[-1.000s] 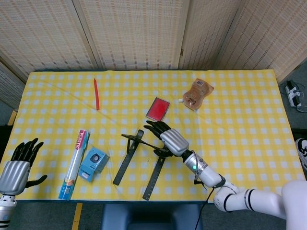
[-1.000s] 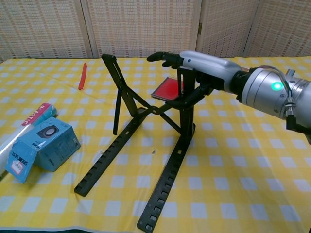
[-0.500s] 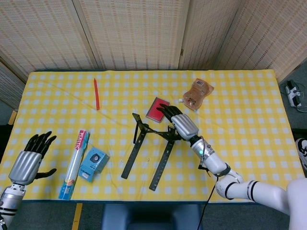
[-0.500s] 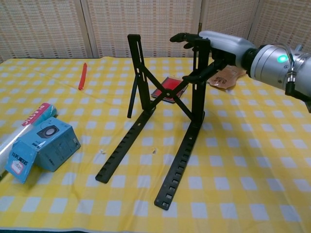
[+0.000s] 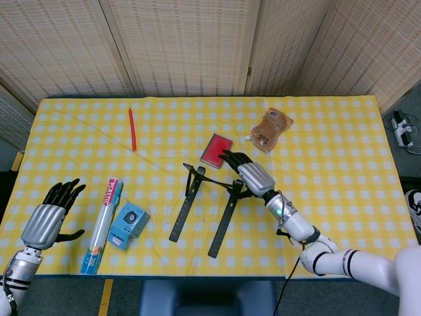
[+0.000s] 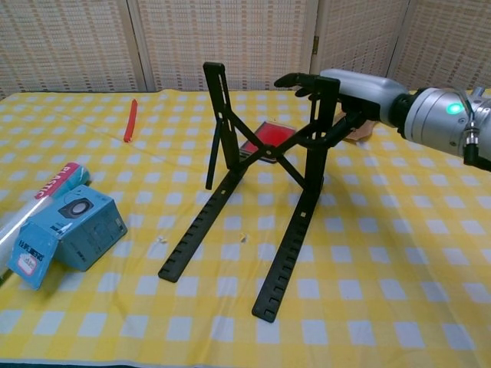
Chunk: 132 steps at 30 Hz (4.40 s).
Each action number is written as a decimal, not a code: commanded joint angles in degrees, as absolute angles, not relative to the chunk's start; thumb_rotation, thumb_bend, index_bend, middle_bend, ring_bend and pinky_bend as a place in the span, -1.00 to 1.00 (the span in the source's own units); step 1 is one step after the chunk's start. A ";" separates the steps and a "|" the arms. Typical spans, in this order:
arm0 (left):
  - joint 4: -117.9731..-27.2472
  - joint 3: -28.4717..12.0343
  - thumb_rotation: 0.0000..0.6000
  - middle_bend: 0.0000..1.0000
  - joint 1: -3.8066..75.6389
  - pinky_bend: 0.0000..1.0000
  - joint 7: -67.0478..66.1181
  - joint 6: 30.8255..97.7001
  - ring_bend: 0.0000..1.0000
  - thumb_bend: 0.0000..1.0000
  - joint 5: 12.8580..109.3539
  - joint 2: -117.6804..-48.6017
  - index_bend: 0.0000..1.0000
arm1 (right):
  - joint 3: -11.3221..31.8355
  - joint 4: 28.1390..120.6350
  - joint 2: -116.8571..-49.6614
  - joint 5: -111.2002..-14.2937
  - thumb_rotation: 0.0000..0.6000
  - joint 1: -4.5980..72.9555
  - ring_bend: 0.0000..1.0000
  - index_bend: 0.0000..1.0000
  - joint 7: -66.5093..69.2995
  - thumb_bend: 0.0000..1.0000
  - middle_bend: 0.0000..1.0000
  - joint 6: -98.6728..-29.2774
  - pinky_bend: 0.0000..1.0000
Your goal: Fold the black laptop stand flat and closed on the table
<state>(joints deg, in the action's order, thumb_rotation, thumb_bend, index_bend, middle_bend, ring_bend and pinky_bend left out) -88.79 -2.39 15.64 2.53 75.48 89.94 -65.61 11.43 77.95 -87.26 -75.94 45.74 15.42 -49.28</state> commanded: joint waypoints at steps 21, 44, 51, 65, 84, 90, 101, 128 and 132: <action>-87.78 -1.86 1.00 -1.00 15.74 -1.00 4.02 76.19 -1.00 -0.82 89.40 -66.49 -1.00 | 14.02 74.55 -88.94 -69.54 1.00 43.16 -1.00 -1.00 11.36 -0.22 -1.00 -52.44 -1.00; -86.37 -4.37 1.00 -1.00 28.26 -1.00 14.38 63.00 -0.99 -0.82 89.45 -70.98 -1.00 | 11.65 81.32 -86.15 -71.20 1.00 41.31 -1.00 -1.00 12.04 -0.22 -1.00 -50.57 -1.00; -86.44 -3.55 1.00 -1.00 27.52 -1.00 14.52 64.87 -0.99 -0.82 89.47 -71.06 -1.00 | 11.69 75.71 -90.28 -69.64 1.00 42.13 -1.00 -1.00 10.11 -0.22 -1.00 -49.71 -1.00; -86.03 -1.69 1.00 -1.00 24.25 -1.00 15.31 69.25 -0.99 -0.82 89.07 -69.57 -1.00 | 12.94 68.49 -92.97 -68.65 1.00 43.03 -1.00 -1.00 7.07 -0.22 -1.00 -49.92 -1.00; -85.35 -1.23 1.00 -1.00 22.72 -1.00 16.74 71.07 -0.99 -0.82 88.59 -68.55 -1.00 | 7.78 88.85 -77.79 -85.90 1.00 34.06 -1.00 -1.00 14.29 -0.22 -1.00 -67.15 -1.00; -85.55 -1.19 1.00 -1.00 22.37 -1.00 16.65 71.21 -0.99 -0.82 88.25 -68.15 -1.00 | 4.43 95.88 -72.51 -94.57 1.00 31.31 -1.00 -1.00 17.39 -0.22 -1.00 -73.31 -1.00; -86.75 -1.09 1.00 -1.00 21.57 -1.00 16.22 71.83 -0.99 -0.82 87.96 -67.29 -1.00 | 4.61 97.56 -76.75 -92.97 1.00 39.46 -1.00 -1.00 16.12 -0.22 -1.00 -58.33 -1.00; -83.15 0.01 1.00 -1.00 18.31 -1.00 20.97 73.07 -0.99 -0.82 86.98 -67.07 -1.00 | 16.75 64.88 -106.59 -72.77 1.00 59.91 -1.00 -1.00 12.87 -0.12 -1.00 -37.15 -1.00; -82.56 0.07 1.00 -1.00 17.88 -1.00 21.78 73.25 -0.99 -0.82 86.92 -67.17 -1.00 | 16.88 62.77 -106.71 -70.26 1.00 59.78 -1.00 -1.00 11.80 -0.12 -1.00 -36.18 -1.00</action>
